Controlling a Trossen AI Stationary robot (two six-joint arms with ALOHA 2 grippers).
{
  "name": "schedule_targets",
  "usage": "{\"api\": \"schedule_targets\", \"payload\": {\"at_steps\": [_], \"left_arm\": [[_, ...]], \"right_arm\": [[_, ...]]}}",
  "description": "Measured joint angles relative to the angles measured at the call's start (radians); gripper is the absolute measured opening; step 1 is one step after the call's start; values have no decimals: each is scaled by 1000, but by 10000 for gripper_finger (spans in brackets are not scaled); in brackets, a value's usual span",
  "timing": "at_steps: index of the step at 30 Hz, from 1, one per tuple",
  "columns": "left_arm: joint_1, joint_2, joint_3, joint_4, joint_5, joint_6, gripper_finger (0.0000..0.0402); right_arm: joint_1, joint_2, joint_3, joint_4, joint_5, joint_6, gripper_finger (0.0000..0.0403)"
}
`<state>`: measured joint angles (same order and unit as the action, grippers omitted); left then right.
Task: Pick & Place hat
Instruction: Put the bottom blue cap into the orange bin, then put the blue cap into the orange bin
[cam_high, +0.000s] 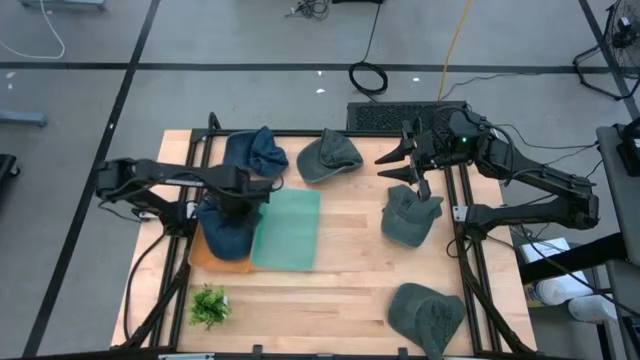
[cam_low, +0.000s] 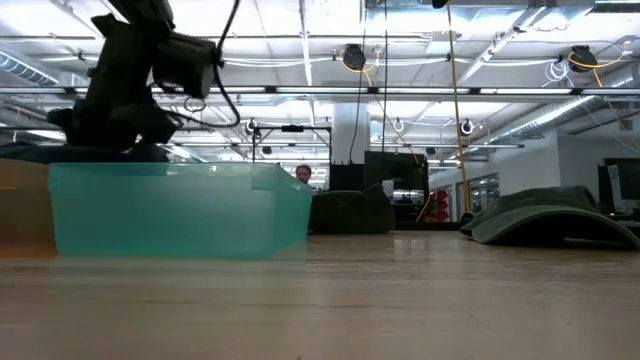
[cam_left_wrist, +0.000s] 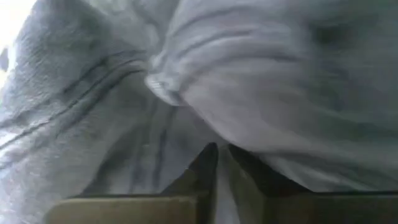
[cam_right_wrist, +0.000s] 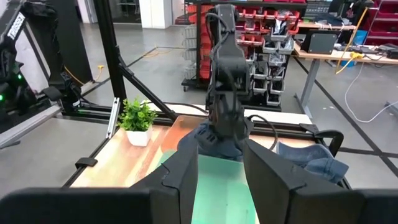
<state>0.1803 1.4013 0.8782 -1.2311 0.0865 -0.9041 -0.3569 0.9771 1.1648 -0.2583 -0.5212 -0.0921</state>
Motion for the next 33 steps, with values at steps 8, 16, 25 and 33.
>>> {"api": "schedule_targets", "payload": {"at_steps": [8, 16, 25, 33], "left_arm": [[2, -154, 42, 3, -9, 6, 149], [3, -245, 92, 12, 10, 12, 241], [3, -286, 232, 10, 19, 70, 289], [3, -283, 417, 10, -66, 212, 285]], "right_arm": [[0, 0, 0, 7, 0, -2, 118], [0, 0, 0, 7, 0, -2, 118], [0, 0, 0, 7, 0, -2, 118], [0, 0, 0, 6, 0, -2, 118]]}}
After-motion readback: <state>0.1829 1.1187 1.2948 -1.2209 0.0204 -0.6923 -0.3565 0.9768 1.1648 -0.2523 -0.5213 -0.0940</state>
